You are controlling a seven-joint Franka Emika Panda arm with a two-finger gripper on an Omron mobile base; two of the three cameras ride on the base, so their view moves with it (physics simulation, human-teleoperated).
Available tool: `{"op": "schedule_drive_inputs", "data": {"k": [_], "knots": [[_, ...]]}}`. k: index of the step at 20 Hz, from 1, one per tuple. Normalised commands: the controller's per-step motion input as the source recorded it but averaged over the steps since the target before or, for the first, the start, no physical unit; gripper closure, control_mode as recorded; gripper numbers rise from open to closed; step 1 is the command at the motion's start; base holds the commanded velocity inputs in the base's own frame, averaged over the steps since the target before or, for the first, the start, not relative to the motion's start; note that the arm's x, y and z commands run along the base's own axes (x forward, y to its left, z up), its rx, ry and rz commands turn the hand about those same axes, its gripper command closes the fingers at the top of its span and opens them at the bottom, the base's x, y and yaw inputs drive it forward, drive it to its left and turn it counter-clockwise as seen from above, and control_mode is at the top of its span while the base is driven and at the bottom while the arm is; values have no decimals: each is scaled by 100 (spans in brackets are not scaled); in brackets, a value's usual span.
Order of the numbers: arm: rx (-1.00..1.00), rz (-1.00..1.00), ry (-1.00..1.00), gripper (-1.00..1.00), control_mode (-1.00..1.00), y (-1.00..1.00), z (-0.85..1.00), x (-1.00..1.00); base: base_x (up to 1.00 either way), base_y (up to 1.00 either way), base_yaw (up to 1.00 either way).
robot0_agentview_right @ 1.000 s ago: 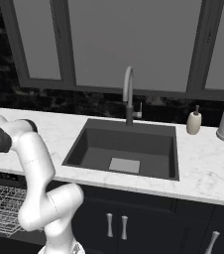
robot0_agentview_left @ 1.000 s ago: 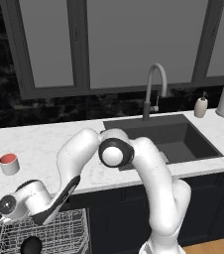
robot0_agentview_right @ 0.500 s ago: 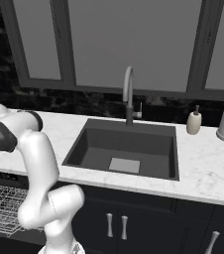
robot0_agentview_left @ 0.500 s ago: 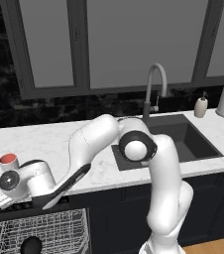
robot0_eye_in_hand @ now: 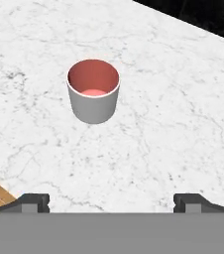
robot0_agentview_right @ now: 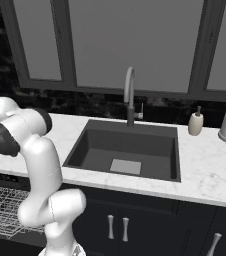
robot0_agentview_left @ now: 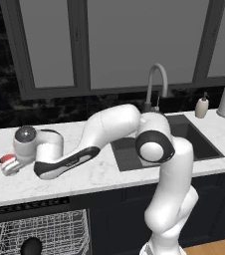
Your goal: Pick up the cup and bowl from the counter, place them in the dishwasher, and close the dishwasher door.
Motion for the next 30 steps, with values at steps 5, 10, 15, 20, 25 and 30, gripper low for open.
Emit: {"op": "schedule_drive_inputs", "data": {"k": [5, 10, 15, 20, 25, 30], "knots": [[6, 7, 19, -100, -100, -17, 49, 56, 0, 0, 0], [0, 0, 22, -100, -100, -2, 1, 46, 0, 0, 0], [-4, 0, 15, -100, -100, 2, 16, 15, 0, 0, 0], [-21, 0, 21, -100, -100, 21, 49, 9, 0, 0, 0], [-23, -4, 33, -100, -100, 23, 25, 22, 0, 0, 0], [-9, -6, 14, -100, -100, 3, -26, 14, 0, 0, 0]]}}
